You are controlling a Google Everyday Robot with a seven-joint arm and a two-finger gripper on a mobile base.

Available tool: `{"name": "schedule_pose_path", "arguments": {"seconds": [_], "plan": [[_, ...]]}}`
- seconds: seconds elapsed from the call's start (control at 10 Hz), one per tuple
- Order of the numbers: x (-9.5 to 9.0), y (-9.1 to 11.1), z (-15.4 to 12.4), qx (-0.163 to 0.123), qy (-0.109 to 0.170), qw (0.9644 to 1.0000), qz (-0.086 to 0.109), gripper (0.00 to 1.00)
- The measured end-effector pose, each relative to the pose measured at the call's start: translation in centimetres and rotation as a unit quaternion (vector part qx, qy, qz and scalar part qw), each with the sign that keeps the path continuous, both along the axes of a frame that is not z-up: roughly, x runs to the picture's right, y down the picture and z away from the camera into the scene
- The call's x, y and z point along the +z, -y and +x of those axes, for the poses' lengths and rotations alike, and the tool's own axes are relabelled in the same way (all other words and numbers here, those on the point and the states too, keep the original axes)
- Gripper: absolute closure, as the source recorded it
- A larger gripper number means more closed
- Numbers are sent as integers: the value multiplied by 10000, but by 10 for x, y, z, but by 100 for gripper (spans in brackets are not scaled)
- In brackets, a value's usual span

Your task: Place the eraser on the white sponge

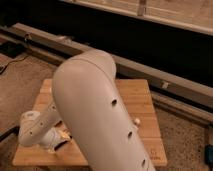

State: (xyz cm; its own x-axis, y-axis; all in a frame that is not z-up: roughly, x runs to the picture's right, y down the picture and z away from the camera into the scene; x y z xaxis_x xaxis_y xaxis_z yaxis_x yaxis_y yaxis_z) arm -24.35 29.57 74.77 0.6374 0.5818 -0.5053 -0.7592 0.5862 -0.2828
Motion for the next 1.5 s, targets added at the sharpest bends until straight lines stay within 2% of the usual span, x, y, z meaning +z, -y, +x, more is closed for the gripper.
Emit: {"name": "schedule_pose_path", "arguments": {"seconds": [0.9,1.1,1.5], "plan": [[-2,15,-28,-36,126,9997,207,35],[-8,19,-26,-57,179,9997,178,35],[-13,13,-12,-162,136,9997,76,35]]}}
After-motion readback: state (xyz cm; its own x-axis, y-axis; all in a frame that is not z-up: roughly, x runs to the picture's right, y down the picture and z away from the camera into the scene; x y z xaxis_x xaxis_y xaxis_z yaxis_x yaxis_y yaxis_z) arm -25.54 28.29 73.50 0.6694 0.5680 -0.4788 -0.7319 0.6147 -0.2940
